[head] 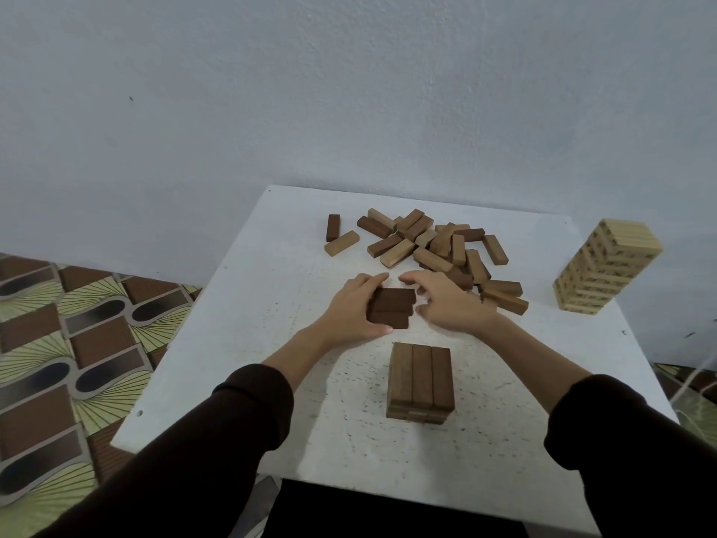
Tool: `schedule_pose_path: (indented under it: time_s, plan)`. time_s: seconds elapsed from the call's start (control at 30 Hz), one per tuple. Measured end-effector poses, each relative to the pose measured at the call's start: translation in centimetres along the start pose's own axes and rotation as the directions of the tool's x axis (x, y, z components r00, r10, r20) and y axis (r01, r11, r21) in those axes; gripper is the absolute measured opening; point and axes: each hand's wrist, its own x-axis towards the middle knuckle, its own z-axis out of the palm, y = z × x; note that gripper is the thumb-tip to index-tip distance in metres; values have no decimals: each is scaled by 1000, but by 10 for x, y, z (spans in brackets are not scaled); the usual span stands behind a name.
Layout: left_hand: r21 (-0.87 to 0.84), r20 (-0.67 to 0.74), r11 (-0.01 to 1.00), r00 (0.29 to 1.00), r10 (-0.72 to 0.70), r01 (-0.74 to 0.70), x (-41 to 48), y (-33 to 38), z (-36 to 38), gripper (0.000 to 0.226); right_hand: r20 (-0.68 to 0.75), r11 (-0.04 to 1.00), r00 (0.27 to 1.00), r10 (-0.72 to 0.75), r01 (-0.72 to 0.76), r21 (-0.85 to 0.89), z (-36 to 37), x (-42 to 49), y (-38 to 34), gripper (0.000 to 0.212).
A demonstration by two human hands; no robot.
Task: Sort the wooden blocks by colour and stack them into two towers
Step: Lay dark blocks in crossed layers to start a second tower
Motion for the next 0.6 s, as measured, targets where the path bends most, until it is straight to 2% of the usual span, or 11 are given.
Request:
schedule_pose_path:
  time_s: [0.07,0.17,0.3,0.43,0.6]
  plan:
    - [10,3,1000,1000,-21,21,0,-1,2,90,-3,1000,1000,-3,3,-20,4,-1,3,58]
    - [-20,32,999,998,-45,46,-2,-3,1,100,25,1000,1000,-7,6,9,9,-4,6,76]
    - [-147,21,986,997,-74,76,-7,-4,-4,98,28,999,1000,-1,0,43,12,-5,9,91]
    - [-205,-24,974,995,-101,94,-10,-1,-3,89,-2,997,1000,-15,15,72,16,-5,6,91]
    - [-222,-42,969,992,-117,104,-11,1,-1,91,-28,997,999,-21,23,72,18,-4,7,85]
